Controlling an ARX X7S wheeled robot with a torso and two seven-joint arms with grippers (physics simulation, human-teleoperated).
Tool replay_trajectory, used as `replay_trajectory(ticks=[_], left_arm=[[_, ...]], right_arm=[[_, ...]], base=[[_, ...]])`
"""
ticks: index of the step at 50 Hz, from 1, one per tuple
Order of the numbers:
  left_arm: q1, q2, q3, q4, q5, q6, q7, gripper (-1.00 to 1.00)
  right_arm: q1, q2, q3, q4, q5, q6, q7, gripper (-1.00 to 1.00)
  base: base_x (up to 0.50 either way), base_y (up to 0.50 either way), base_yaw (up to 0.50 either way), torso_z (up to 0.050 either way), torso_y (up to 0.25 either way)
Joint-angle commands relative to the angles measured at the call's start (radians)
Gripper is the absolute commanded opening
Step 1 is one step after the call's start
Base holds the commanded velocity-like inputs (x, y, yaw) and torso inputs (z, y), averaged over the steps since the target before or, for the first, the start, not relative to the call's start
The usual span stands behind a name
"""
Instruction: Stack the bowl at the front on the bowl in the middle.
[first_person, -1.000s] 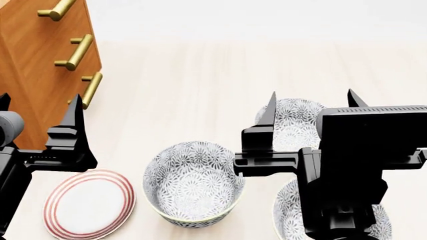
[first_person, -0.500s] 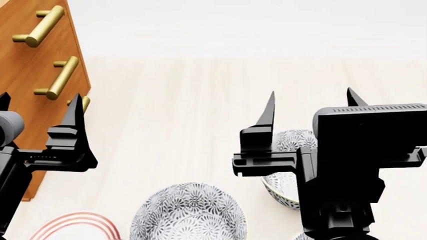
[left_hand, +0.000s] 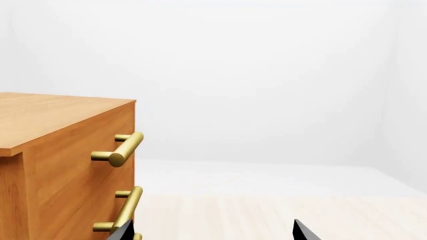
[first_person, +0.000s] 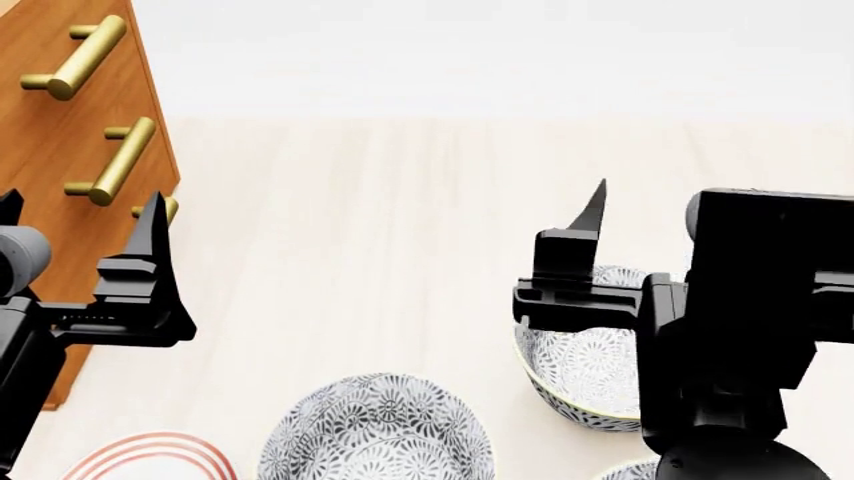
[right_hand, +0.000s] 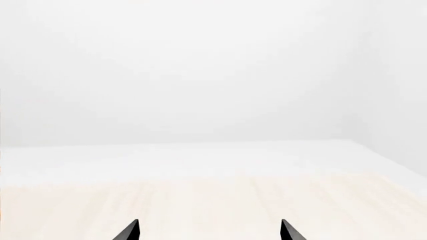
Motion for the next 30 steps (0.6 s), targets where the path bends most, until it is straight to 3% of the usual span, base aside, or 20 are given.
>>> replay_trajectory(ticks=[1, 5, 11, 21, 22, 30], left_arm=[[0.003, -0.007, 0.006, -0.006, -0.003, 0.009, -0.006, 1.00], [0.001, -0.007, 0.007, -0.005, -0.008, 0.008, -0.009, 1.00], [0.009, -0.011, 0.015, -0.008, -0.008, 0.017, -0.010, 1.00], [0.014, -0.018, 0.032, -0.012, -0.007, 0.027, -0.013, 1.00], [0.019, -0.023, 0.042, 0.008, -0.005, 0.022, -0.015, 1.00], [0.026, -0.028, 0.050, 0.007, -0.005, 0.032, -0.018, 1.00]], right_arm=[[0.152, -0.017, 0.180, 0.017, 0.078, 0.304, 0.022, 1.00], [0.174, 0.075, 0.233, 0.099, 0.436, 0.309, 0.300, 1.00], [0.184, 0.116, 0.273, 0.201, 0.701, 0.307, 0.508, 1.00], [0.305, 0.174, 0.241, 0.449, 0.727, 0.271, 0.577, 1.00], [0.266, 0.219, 0.199, 0.599, 0.658, 0.183, 0.478, 1.00], [0.255, 0.233, 0.176, 0.650, 0.631, 0.131, 0.447, 1.00]], base=[[0.00, 0.00, 0.00, 0.000, 0.000], [0.00, 0.00, 0.00, 0.000, 0.000], [0.00, 0.00, 0.00, 0.000, 0.000], [0.00, 0.00, 0.00, 0.000, 0.000], [0.00, 0.00, 0.00, 0.000, 0.000], [0.00, 0.00, 0.00, 0.000, 0.000]])
